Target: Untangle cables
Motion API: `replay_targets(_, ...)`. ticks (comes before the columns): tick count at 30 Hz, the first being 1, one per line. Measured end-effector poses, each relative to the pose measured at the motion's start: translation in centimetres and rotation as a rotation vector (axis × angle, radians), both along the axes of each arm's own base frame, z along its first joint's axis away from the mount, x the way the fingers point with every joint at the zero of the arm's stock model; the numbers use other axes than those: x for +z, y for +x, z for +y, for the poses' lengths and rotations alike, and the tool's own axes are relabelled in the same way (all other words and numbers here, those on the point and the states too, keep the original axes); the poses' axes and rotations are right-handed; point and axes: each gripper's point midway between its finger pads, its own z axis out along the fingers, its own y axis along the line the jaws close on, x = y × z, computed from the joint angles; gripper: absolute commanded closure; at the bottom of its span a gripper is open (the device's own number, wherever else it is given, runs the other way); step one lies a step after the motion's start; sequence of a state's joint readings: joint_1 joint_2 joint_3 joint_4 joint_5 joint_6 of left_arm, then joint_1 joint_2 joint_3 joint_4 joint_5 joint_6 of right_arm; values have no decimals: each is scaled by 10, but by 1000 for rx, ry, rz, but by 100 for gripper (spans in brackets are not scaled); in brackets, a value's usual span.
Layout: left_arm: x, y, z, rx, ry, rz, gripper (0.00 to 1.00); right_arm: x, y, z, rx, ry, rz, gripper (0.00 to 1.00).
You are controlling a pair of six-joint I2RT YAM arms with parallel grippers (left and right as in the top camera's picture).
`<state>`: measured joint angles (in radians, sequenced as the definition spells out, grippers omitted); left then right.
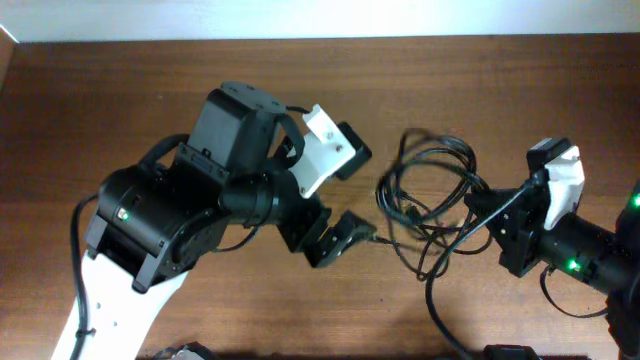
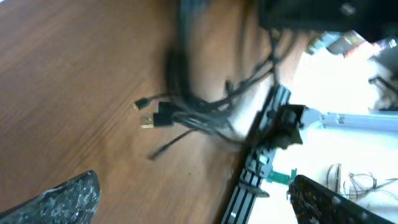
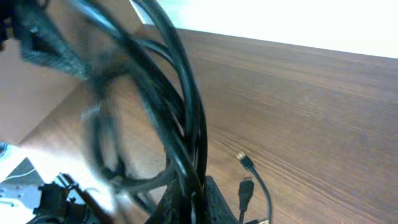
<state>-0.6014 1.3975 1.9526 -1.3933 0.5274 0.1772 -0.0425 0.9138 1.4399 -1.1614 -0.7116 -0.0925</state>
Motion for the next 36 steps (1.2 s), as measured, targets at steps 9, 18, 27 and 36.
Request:
replay_targets(9, 3, -17, -2, -163, -6, -76, 1, -3, 4, -3, -24, -1, 19, 96)
replay_targets(18, 0, -6, 2, -39, 6, -20, 1, 9, 12, -3, -62, 55, 5, 96)
replay_targets(27, 11, 6, -3, 105, -66, 64, 1, 48, 21, 9, -33, 220, -67, 96)
replay_targets(36, 16, 12, -5, 124, -89, 50, 1, 99, 16, 24, 57, 413, -129, 96)
